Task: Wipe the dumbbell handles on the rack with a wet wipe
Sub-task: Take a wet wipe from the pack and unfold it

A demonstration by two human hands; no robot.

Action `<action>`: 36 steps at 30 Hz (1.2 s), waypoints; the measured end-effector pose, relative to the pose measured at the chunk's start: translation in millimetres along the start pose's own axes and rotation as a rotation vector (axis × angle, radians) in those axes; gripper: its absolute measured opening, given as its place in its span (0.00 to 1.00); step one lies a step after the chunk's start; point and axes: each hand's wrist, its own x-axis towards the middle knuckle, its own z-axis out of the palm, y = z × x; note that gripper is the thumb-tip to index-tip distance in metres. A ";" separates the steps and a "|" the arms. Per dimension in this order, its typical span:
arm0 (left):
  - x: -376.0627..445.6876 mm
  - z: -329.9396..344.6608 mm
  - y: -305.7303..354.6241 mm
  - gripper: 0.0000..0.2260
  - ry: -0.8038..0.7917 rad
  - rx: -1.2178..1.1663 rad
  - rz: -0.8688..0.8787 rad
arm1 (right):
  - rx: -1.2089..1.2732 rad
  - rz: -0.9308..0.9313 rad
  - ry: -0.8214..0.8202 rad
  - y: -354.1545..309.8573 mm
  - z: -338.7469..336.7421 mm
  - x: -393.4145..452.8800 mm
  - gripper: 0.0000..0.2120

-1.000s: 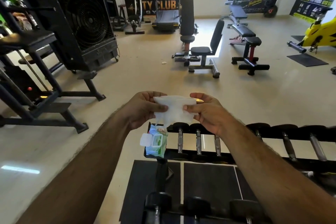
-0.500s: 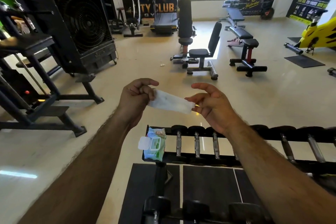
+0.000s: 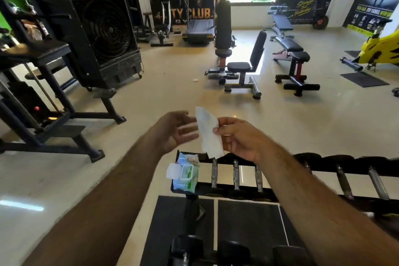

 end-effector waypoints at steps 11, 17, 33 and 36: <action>-13.6 14.8 -67.1 0.24 -0.138 -0.026 -0.126 | 0.131 0.058 0.164 48.2 -8.1 -5.8 0.17; -8.9 9.2 -71.1 0.25 -0.126 0.001 0.139 | -0.009 -0.197 0.170 55.1 -1.8 -12.7 0.15; 10.3 7.3 -88.0 0.13 -0.130 -0.052 0.268 | 0.038 -0.089 0.273 65.5 -15.2 -8.7 0.07; 17.6 -0.9 -93.6 0.14 -0.131 -0.189 0.124 | 0.050 -0.092 0.298 73.1 -15.4 -3.9 0.07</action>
